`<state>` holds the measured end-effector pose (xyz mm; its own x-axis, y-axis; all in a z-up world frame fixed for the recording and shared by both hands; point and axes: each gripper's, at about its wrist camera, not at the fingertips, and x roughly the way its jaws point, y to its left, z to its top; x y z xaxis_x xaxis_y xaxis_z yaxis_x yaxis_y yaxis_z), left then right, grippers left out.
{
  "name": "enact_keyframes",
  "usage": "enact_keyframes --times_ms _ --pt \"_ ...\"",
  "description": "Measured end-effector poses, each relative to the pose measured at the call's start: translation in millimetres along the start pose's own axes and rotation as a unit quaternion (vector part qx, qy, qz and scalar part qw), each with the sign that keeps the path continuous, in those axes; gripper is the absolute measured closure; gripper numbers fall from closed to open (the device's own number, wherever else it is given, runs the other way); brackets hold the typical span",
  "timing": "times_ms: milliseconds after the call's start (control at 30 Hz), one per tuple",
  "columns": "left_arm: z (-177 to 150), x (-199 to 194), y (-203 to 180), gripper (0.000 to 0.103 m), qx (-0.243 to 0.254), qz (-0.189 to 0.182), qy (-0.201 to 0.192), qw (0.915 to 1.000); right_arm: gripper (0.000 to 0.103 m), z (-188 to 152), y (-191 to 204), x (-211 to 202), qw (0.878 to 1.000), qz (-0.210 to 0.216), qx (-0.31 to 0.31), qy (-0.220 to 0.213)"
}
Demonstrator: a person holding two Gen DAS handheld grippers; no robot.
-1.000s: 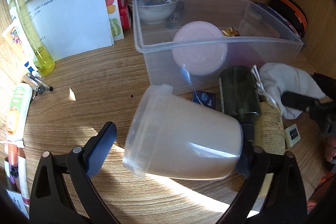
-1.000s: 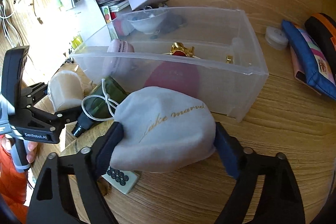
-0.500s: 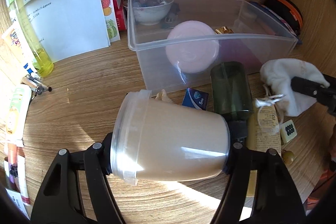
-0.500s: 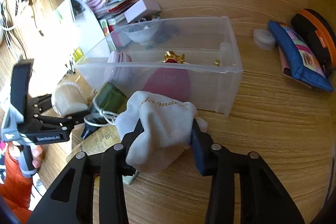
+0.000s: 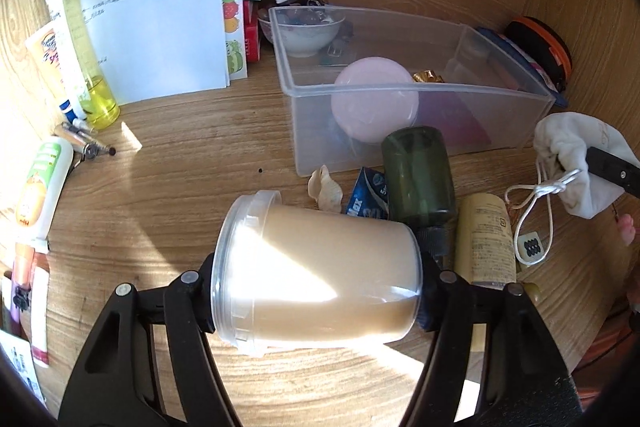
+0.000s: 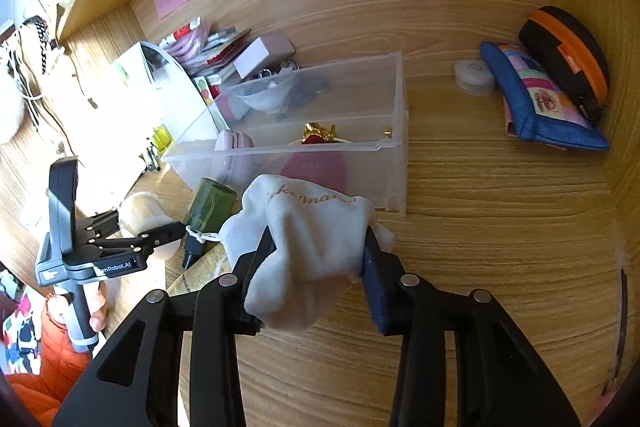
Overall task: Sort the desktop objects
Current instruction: 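Lift both items over the clear box and release them inside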
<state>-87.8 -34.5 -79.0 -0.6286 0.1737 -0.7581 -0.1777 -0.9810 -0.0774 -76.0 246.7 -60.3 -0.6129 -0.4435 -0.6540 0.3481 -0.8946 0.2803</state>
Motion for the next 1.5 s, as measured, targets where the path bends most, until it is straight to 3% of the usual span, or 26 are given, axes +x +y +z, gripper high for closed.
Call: enact_keyframes --times_ms 500,733,1133,1500 --pt "1.8 -26.5 -0.3 0.037 -0.012 0.021 -0.029 0.9993 0.067 3.3 7.2 -21.0 1.0 0.016 -0.008 -0.023" --pt "23.6 -52.7 -6.1 0.037 -0.004 0.034 -0.069 0.997 0.067 19.7 12.4 -36.6 0.998 0.018 -0.019 -0.05" --pt "64.1 -84.4 -22.2 0.037 0.01 0.022 -0.112 0.9935 0.067 54.4 22.0 -53.9 0.994 0.022 -0.039 -0.095" --pt "103.8 -87.1 -23.8 0.037 0.015 0.004 -0.13 0.9914 0.067 78.9 20.4 -48.5 0.991 0.037 -0.038 -0.12"
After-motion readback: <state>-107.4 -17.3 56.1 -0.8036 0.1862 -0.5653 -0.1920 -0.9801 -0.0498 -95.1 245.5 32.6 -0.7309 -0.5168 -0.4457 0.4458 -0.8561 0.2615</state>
